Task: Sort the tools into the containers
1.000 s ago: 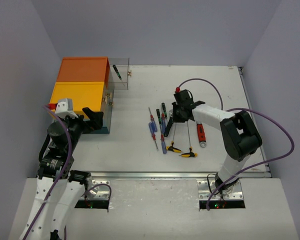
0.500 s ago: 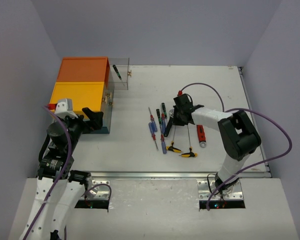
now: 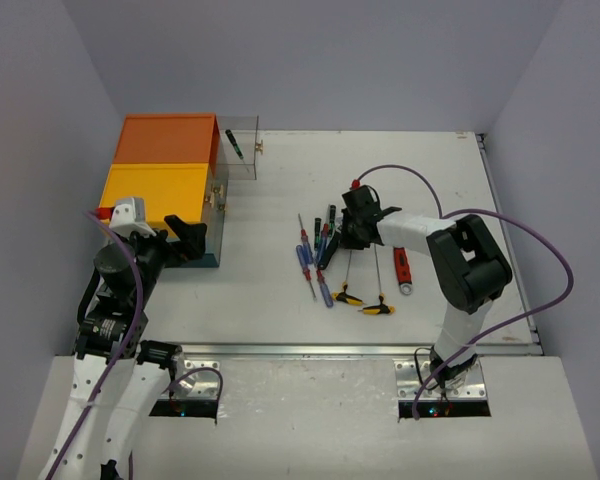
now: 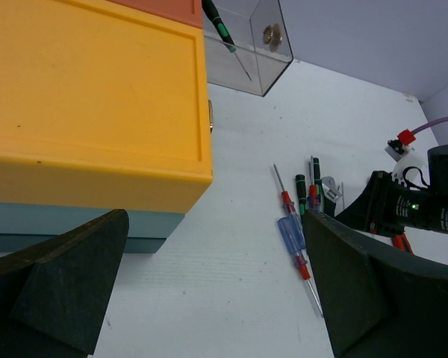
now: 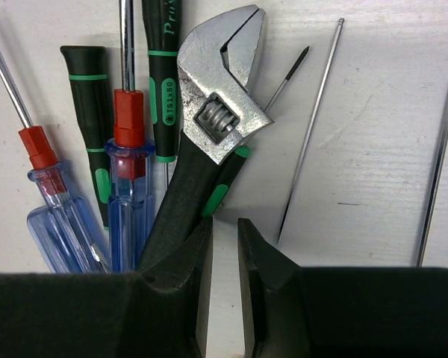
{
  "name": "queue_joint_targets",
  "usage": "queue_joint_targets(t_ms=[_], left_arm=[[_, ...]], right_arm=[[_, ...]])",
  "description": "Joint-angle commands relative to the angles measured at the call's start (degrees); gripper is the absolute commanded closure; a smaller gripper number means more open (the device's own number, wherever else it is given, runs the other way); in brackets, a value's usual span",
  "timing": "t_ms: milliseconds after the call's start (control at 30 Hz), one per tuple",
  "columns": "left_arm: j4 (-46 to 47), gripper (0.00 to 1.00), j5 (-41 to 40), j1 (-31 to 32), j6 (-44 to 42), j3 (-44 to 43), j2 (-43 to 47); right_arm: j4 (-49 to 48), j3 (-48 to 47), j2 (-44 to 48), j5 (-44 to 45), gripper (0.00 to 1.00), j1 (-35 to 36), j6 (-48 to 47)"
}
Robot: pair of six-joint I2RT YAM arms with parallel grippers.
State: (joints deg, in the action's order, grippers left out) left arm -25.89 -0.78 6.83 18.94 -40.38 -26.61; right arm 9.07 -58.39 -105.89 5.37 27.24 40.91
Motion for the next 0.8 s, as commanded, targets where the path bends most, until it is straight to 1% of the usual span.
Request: queue_joint_targets(t_ms=[0, 467, 567, 767], left_arm=[[2.8, 0.00, 0.5, 0.6, -0.1, 0.1, 0.2], [2.8, 0.00, 0.5, 0.6, -0.2, 0.1, 0.2], [2.8, 0.00, 1.8, 0.6, -0.2, 0.1, 0.2], [2.8, 0.00, 1.8, 0.6, -0.2, 0.1, 0.3]], right_arm=[[-2.5, -1.2, 0.7, -0.3, 0.79, 0.6, 1.8], [-5.5, -0.3, 1.4, -3.4, 0.78, 0.7, 4.7], [-5.9, -0.4, 1.6, -3.6, 0.78, 0.7, 4.9], [-4.4, -3.5, -2.1, -4.3, 0.77, 0.7, 4.7]])
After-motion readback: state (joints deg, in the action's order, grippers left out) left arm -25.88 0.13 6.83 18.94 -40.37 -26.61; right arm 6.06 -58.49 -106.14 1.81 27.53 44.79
